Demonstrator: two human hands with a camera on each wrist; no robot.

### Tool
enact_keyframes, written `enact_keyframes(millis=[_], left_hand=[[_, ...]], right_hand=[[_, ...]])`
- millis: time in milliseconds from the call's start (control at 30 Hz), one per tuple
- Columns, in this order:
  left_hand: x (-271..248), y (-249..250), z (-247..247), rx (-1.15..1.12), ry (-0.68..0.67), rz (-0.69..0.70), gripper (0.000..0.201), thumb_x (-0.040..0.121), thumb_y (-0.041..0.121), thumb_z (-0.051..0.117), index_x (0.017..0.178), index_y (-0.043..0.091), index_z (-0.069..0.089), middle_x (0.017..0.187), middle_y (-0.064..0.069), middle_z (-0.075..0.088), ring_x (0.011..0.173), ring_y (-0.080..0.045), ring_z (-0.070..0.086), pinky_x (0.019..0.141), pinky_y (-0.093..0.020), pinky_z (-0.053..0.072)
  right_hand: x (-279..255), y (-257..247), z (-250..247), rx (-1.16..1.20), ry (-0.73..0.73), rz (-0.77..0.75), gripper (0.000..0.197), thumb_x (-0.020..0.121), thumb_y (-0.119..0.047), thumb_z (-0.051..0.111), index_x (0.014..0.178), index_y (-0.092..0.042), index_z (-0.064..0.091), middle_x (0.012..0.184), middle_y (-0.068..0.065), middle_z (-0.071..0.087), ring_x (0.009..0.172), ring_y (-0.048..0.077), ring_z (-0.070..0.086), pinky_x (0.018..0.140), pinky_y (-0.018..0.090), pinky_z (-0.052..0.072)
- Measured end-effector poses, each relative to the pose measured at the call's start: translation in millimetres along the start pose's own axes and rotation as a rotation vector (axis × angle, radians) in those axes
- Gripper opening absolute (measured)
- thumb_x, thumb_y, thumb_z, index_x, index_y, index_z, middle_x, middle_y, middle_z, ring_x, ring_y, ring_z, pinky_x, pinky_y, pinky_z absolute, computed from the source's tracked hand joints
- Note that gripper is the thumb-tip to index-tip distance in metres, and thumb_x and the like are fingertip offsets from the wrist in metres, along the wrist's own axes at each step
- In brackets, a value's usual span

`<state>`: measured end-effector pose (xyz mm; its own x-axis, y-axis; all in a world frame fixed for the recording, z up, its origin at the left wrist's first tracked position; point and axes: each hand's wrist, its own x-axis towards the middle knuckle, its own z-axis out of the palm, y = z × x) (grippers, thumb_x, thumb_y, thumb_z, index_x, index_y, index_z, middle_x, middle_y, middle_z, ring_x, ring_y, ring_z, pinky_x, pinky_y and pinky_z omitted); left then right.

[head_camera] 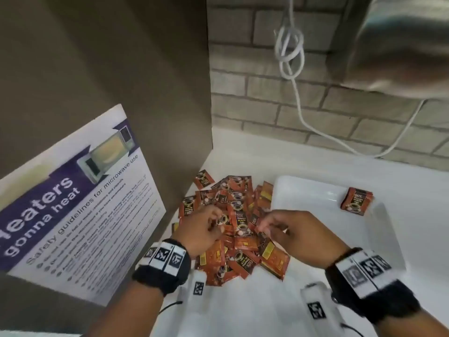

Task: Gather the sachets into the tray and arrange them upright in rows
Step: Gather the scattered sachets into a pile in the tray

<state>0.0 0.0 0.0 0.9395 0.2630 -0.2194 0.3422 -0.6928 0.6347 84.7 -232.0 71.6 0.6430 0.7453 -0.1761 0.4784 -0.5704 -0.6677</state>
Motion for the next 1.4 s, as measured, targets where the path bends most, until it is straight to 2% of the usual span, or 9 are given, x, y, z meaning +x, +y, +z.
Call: enact_keyframes(millis=[200,367,533,700,833,1000,1133,1267,1400], left_hand=[[47,2,4,0.141,0.011,-0.030,0.076,0.087,0.034,0.072,0.151,0.025,0.032,0.157,-0.004,0.030,0.141,-0.027,0.036,0.114,-0.041,0.037],[69,-3,-5,0.228,-0.097,-0.074,0.120,0.064,0.044,0.091,0.156,0.028,0.015,0.160,-0.006,0.023,0.145,-0.036,0.026,0.116,-0.053,0.032],[79,-16,-3,0.215,-0.119,-0.063,0.130,0.055,0.041,0.096,0.156,0.030,0.014,0.157,-0.006,0.034,0.143,-0.032,0.032,0.115,-0.053,0.035],[77,-21,3,0.208,-0.095,-0.055,0.128,0.061,0.041,0.094,0.158,0.027,0.012,0.156,-0.009,0.037,0.145,-0.035,0.029,0.117,-0.050,0.031],[76,-23,5,0.136,-0.021,-0.020,0.112,0.065,0.035,0.092,0.155,0.024,0.025,0.149,-0.008,0.046,0.139,-0.031,0.040,0.113,-0.046,0.038],[73,-20,4,0.061,0.046,-0.029,0.093,0.073,0.021,0.087,0.150,0.023,0.035,0.143,-0.004,0.052,0.131,-0.025,0.050,0.107,-0.035,0.042],[72,-20,1,-0.053,0.095,-0.063,0.077,0.078,0.008,0.082,0.143,0.023,0.043,0.127,0.000,0.064,0.115,-0.020,0.062,0.091,-0.024,0.043],[72,-22,-3,-0.113,0.181,-0.111,0.070,0.079,0.007,0.081,0.138,0.028,0.049,0.121,0.002,0.067,0.107,-0.017,0.065,0.091,-0.026,0.050],[70,-20,-11,-0.136,0.221,-0.080,0.053,0.083,0.008,0.077,0.130,0.023,0.058,0.118,-0.001,0.069,0.105,-0.020,0.067,0.094,-0.034,0.055]], right_hand=[[96,-3,14,-0.221,-0.096,0.143,0.017,0.093,-0.018,0.058,0.106,-0.025,0.067,0.105,-0.009,0.065,0.099,0.011,0.061,0.087,0.021,0.048],[137,-1,28,-0.357,-0.226,0.266,0.087,0.078,-0.020,0.080,0.151,-0.024,0.035,0.142,0.008,0.051,0.122,0.026,0.056,0.097,0.042,0.053],[149,0,42,-0.416,-0.261,0.219,0.118,0.071,-0.017,0.086,0.159,-0.025,0.009,0.161,0.007,0.023,0.140,0.031,0.039,0.107,0.043,0.045],[156,3,46,-0.404,-0.153,0.199,0.099,0.072,-0.014,0.084,0.154,-0.023,0.029,0.149,0.010,0.042,0.133,0.031,0.047,0.106,0.041,0.046],[155,9,38,-0.271,-0.041,0.198,0.073,0.077,-0.013,0.081,0.142,-0.024,0.050,0.139,0.001,0.056,0.126,0.022,0.054,0.097,0.026,0.043],[151,13,27,-0.172,0.017,0.202,0.054,0.082,-0.018,0.076,0.133,-0.021,0.059,0.135,0.001,0.060,0.121,0.022,0.057,0.097,0.028,0.046],[148,18,18,-0.040,0.160,0.178,0.023,0.084,-0.016,0.072,0.106,-0.023,0.067,0.102,-0.004,0.068,0.096,0.018,0.063,0.066,0.020,0.041],[143,20,6,0.098,0.271,0.194,0.012,0.085,-0.021,0.073,0.092,-0.023,0.064,0.084,-0.008,0.065,0.078,0.014,0.061,0.061,0.023,0.039],[133,18,-1,0.107,0.121,0.250,0.007,0.088,-0.015,0.068,0.091,-0.019,0.063,0.087,0.000,0.068,0.077,0.019,0.065,0.065,0.027,0.050]])
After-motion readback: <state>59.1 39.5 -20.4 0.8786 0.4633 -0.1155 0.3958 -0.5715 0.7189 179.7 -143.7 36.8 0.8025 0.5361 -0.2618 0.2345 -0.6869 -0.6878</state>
